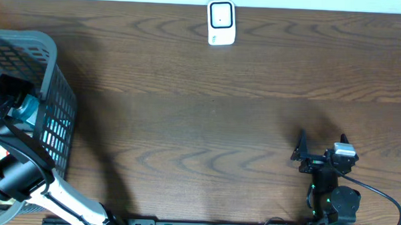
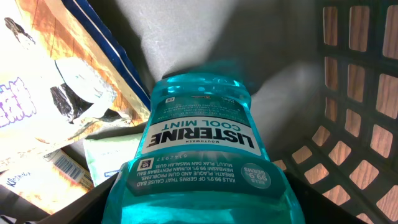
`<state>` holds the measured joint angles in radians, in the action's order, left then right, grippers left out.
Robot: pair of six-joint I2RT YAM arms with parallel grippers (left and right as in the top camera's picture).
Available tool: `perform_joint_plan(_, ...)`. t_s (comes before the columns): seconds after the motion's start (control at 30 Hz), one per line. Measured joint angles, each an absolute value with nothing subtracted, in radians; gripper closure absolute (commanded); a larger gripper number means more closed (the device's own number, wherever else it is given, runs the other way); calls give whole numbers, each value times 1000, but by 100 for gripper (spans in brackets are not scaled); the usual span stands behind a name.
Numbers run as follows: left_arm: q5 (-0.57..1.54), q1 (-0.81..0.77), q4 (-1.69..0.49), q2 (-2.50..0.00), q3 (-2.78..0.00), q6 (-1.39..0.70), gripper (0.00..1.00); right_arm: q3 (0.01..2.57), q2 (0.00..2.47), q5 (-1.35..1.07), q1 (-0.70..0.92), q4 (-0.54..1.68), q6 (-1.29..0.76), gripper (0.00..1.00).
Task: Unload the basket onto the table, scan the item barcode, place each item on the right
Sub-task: 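Grasp the teal Listerine bottle in the basket with the left gripper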
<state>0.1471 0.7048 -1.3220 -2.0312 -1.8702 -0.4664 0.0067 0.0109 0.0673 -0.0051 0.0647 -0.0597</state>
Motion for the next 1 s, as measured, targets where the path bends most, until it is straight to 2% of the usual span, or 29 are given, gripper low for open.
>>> perform_joint_plan(0.4, 147, 706, -1342, -1984, -1988, -471, 31, 7, 11, 67, -5, 65, -60, 1)
perform_joint_plan(1.0, 170, 665, -1256, -1394, -2045, -670, 31, 7, 11, 67, -5, 65, -60, 1)
